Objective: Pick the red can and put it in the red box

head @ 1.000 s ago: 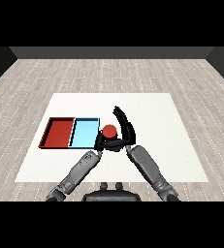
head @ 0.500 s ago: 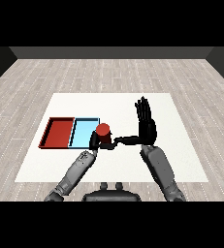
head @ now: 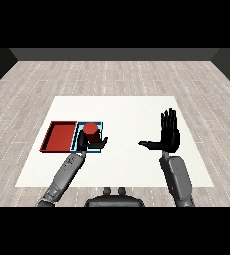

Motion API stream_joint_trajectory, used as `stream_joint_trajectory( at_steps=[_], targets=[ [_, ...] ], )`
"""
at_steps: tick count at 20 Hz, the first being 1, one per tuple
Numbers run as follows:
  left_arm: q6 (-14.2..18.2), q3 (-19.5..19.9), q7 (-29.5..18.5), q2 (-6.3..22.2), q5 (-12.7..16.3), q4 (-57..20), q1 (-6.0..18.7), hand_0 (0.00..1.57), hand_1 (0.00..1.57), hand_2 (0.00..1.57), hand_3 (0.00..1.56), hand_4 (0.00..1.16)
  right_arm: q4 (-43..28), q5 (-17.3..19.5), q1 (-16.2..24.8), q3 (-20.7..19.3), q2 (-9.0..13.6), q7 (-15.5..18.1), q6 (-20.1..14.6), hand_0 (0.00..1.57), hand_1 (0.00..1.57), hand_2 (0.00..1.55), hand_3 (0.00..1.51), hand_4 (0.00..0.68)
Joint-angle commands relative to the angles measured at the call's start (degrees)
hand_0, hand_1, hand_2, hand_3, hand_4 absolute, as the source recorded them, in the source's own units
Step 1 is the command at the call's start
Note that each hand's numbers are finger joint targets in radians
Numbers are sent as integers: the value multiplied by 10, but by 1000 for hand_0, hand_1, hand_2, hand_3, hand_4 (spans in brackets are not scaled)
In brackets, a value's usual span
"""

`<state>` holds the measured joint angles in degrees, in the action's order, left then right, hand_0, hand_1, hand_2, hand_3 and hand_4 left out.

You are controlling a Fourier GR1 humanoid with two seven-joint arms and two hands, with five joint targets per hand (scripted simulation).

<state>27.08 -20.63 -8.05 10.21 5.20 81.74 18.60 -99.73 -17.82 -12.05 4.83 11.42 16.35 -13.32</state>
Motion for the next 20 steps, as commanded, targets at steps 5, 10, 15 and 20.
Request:
stream_joint_trajectory(
  at_steps=[5, 10, 15, 20],
  targets=[
    [-13, 63, 78, 91, -36, 36, 22, 1571, 1571, 1557, 1419, 1123, 92, 13, 74, -27, 9, 63, 42, 0, 0, 0, 0, 0],
    [-5, 86, 139, 127, -83, -10, 61, 1571, 1571, 1533, 1402, 1124, 131, 28, 108, -15, -6, 100, 58, 0, 0, 0, 0, 0],
    [-44, 137, 103, 150, -77, -181, 102, 1532, 1532, 1460, 1441, 1084, 133, 25, 97, -23, -15, 71, 41, 0, 0, 0, 0, 0],
    [-38, 191, 29, 160, -78, -363, 119, 1571, 1571, 1571, 1476, 1105, 144, 29, 102, -28, -1, 97, 67, 0, 0, 0, 0, 0]
  ],
)
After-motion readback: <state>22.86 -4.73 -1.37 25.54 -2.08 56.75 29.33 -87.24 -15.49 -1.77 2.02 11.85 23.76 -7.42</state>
